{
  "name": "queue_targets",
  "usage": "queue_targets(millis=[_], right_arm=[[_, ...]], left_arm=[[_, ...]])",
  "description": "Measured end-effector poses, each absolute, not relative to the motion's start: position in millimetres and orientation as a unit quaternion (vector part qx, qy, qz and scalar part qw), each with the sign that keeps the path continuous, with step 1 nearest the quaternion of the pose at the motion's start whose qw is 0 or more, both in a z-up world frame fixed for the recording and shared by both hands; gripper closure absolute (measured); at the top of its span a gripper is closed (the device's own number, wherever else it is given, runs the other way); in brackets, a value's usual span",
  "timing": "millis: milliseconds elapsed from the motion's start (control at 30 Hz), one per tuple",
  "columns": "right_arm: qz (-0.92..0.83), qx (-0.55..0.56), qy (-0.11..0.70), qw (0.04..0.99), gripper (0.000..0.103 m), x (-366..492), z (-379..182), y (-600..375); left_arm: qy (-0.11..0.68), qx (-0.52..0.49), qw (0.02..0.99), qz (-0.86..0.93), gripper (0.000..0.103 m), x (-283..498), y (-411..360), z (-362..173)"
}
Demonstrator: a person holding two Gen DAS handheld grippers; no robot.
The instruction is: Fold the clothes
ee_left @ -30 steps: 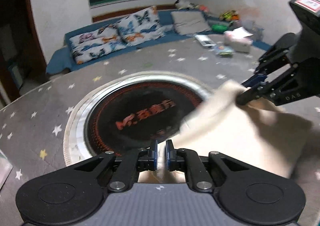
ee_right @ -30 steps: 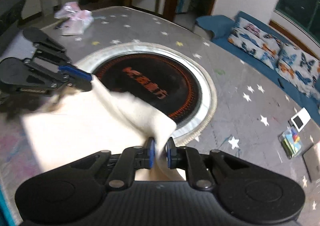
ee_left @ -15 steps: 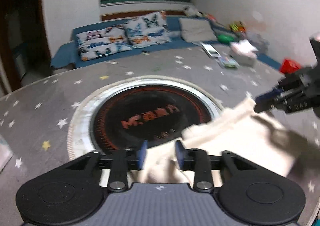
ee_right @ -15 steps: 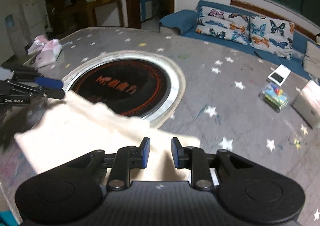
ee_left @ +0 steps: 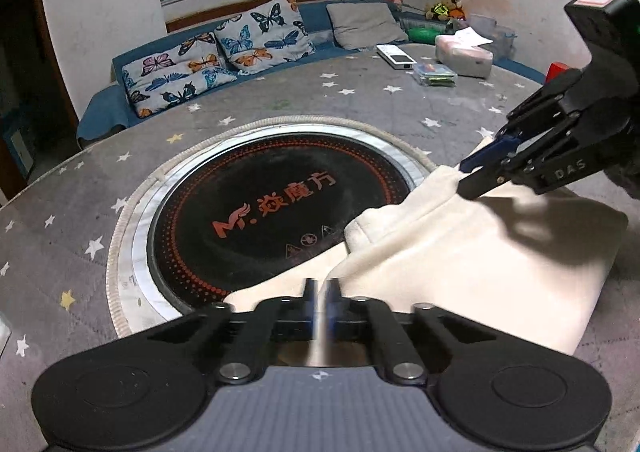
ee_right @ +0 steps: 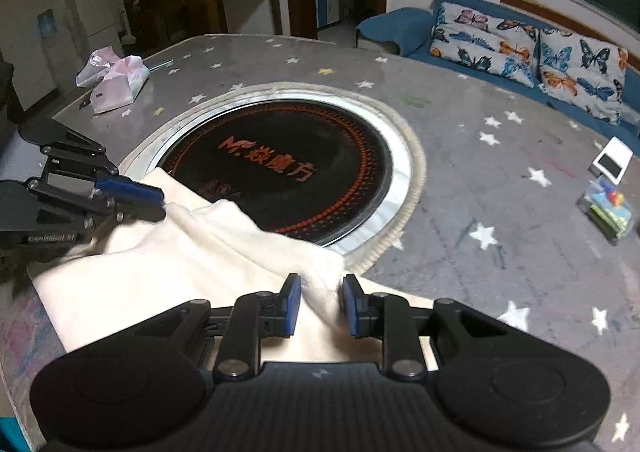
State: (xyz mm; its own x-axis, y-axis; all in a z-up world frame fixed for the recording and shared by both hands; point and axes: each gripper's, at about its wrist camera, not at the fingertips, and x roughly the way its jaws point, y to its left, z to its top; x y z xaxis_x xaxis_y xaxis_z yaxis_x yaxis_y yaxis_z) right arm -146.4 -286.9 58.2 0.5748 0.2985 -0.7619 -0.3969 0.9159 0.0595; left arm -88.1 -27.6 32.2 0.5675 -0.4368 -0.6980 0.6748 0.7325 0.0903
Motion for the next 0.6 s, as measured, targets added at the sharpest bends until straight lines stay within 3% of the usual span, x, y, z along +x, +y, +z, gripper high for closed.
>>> queue_targets(millis=[33, 67, 200, 433, 500, 567, 600], right_arm=[[0.197, -0.058, 0.413, 0.887, 0.095, -147, 60, -288], [0.196, -0.058, 0.408, 0.890, 0.095, -148, 62, -288], [0.187, -0.064, 0.371, 0.907, 0.096, -152, 76, -287], [0.170, -0.082, 0.384, 0.904, 0.095, -139, 53, -275], [0.172, -0.075, 0.383, 0.905, 0.095, -140, 55, -279], [0.175, -0.079, 0.383, 0.903, 0.095, -139, 55, -280], [0.176, -0.080, 0.383, 0.903, 0.095, -139, 54, -280]], left_arm=[[0.329, 0.179, 0.871, -0.318, 0.102, -90, -28, 35], [0.320, 0.182, 0.875, -0.315, 0.103, -92, -28, 39], [0.280, 0.184, 0.894, -0.297, 0.103, -93, -27, 55], [0.329, 0.136, 0.884, -0.304, 0.098, -72, -25, 42], [0.326, 0.141, 0.881, -0.312, 0.088, -77, -25, 43], [0.326, 0.161, 0.878, -0.313, 0.053, -79, -27, 40], [0.326, 0.170, 0.876, -0.313, 0.052, -80, -29, 37]])
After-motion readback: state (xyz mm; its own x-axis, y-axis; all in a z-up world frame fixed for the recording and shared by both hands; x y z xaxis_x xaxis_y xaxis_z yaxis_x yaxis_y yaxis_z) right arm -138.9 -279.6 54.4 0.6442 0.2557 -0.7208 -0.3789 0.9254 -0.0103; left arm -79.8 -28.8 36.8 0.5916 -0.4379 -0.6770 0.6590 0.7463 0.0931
